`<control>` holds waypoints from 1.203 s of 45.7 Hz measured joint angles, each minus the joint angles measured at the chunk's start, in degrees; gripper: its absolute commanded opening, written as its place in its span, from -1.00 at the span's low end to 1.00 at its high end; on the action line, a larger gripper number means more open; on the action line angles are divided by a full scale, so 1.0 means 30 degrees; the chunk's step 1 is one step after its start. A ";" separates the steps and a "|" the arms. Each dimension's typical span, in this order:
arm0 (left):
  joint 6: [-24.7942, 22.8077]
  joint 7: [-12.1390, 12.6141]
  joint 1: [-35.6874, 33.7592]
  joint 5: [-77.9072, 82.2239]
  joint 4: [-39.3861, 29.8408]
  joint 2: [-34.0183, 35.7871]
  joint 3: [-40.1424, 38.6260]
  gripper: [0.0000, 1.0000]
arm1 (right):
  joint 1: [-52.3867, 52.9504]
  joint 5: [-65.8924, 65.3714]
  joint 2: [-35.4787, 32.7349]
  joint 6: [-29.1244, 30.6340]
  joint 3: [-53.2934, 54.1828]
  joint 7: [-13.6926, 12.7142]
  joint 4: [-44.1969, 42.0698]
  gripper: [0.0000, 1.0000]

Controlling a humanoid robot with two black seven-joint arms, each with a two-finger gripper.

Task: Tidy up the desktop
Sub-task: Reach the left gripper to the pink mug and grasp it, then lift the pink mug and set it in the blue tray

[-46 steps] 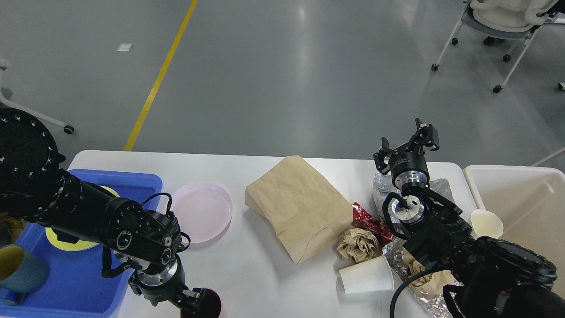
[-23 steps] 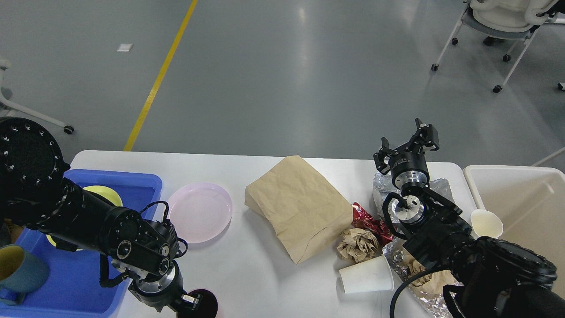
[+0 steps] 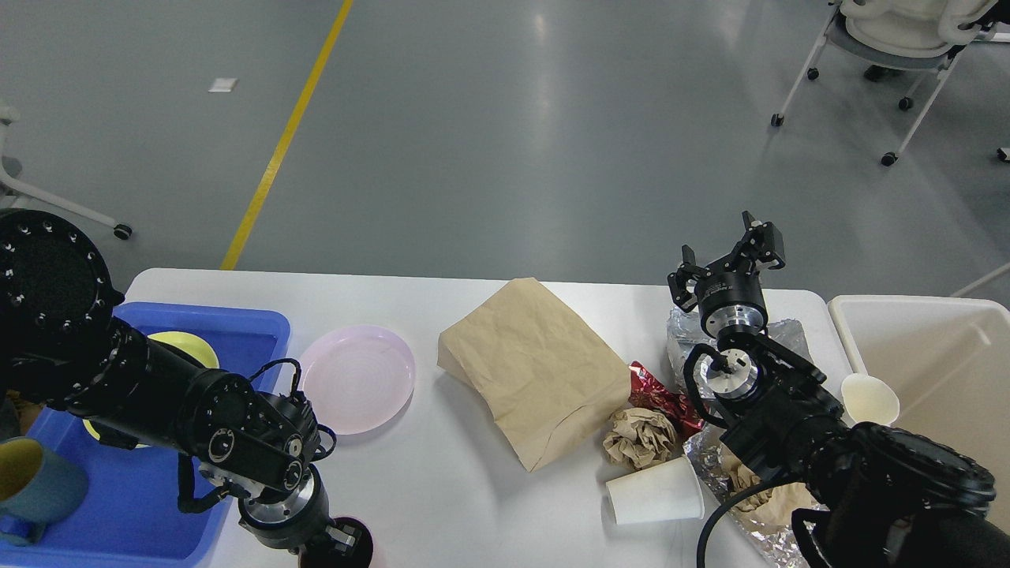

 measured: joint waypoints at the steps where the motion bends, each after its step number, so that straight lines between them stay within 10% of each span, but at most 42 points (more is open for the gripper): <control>1: 0.0000 -0.0023 0.0000 0.0000 0.0000 0.0002 0.0000 -1.00 | 0.0000 0.0000 0.0000 0.0000 -0.0001 0.0000 0.0000 1.00; 22: -0.0479 -0.0917 -0.0996 -0.0153 -0.0032 0.0625 -0.0119 -1.00 | 0.0000 0.0000 0.0000 0.0000 0.0004 0.0000 -0.0001 1.00; 41: -1.1875 -0.1776 -0.9951 -0.0262 0.0496 0.7545 -0.2174 -1.00 | -0.0001 -0.0001 -0.0001 0.0000 0.0005 0.0000 -0.0003 1.00; 55: -1.2846 -0.1572 -1.2367 0.0493 0.1277 1.0974 -0.2331 -1.00 | -0.0001 0.0007 -0.0001 0.0001 0.0005 0.0000 -0.0010 1.00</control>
